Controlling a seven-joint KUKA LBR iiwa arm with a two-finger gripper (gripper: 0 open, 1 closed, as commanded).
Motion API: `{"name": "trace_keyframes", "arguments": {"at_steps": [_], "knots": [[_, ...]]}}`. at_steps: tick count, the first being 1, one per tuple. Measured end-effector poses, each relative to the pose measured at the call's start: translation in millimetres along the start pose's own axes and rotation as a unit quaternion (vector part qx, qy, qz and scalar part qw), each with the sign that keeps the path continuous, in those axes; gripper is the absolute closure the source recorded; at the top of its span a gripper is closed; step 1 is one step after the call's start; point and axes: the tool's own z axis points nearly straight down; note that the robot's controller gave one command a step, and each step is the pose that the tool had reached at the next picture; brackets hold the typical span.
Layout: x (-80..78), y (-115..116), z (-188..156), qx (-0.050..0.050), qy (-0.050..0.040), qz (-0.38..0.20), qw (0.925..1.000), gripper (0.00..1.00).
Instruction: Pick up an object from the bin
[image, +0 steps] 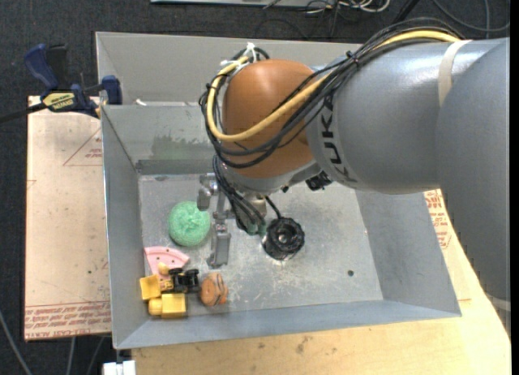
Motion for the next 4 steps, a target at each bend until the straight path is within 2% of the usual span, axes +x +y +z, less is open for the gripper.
{"name": "trace_keyframes", "arguments": {"at_steps": [1, 2, 3, 4], "knots": [[-1.8, -0.9, -4.7, -0.001, -0.0039, 0.002, 1.0000, 0.00], [-15.6, -1.9, 30.9, -0.001, -0.0071, -0.037, 0.9993, 0.00], [-29.9, -2.4, 75.8, 0.000, -0.0049, -0.126, 0.9920, 0.00], [-34.7, 1.3, 97.1, 0.000, -0.0053, -0.167, 0.9859, 0.00]]}}
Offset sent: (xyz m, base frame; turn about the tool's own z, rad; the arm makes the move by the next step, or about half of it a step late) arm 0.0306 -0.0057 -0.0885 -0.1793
